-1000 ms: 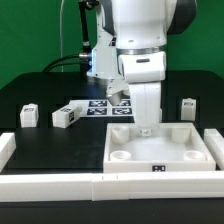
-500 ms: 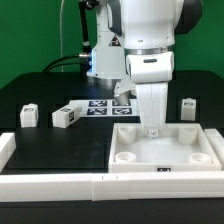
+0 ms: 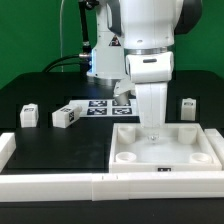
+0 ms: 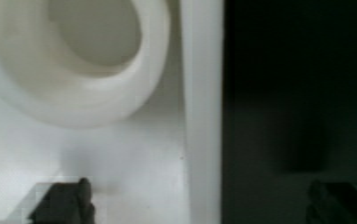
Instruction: Assemble one leg
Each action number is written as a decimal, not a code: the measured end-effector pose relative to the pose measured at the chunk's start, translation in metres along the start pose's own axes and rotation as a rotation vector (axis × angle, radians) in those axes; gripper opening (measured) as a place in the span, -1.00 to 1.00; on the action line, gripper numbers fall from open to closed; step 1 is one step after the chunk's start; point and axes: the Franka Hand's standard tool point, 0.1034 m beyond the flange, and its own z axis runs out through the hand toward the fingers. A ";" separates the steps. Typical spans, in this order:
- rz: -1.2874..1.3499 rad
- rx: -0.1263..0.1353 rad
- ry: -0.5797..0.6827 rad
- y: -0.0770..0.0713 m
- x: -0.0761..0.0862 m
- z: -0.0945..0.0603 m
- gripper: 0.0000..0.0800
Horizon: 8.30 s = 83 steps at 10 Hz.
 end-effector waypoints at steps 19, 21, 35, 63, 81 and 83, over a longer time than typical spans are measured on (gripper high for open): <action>1.002 -0.073 0.055 -0.032 0.012 -0.050 0.62; 1.326 -0.055 0.072 -0.047 0.022 -0.045 0.62; 1.754 0.369 -0.309 -0.100 0.064 -0.027 0.62; 1.578 0.891 -0.805 -0.118 0.080 -0.058 -0.28; 1.540 -0.065 0.158 0.005 0.071 -0.084 -0.27; 1.470 -0.075 0.173 0.045 0.074 -0.092 -0.27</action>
Offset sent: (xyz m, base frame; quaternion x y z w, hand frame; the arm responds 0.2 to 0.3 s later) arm 0.0000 0.0000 0.0000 0.0000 0.0000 0.0000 1.0000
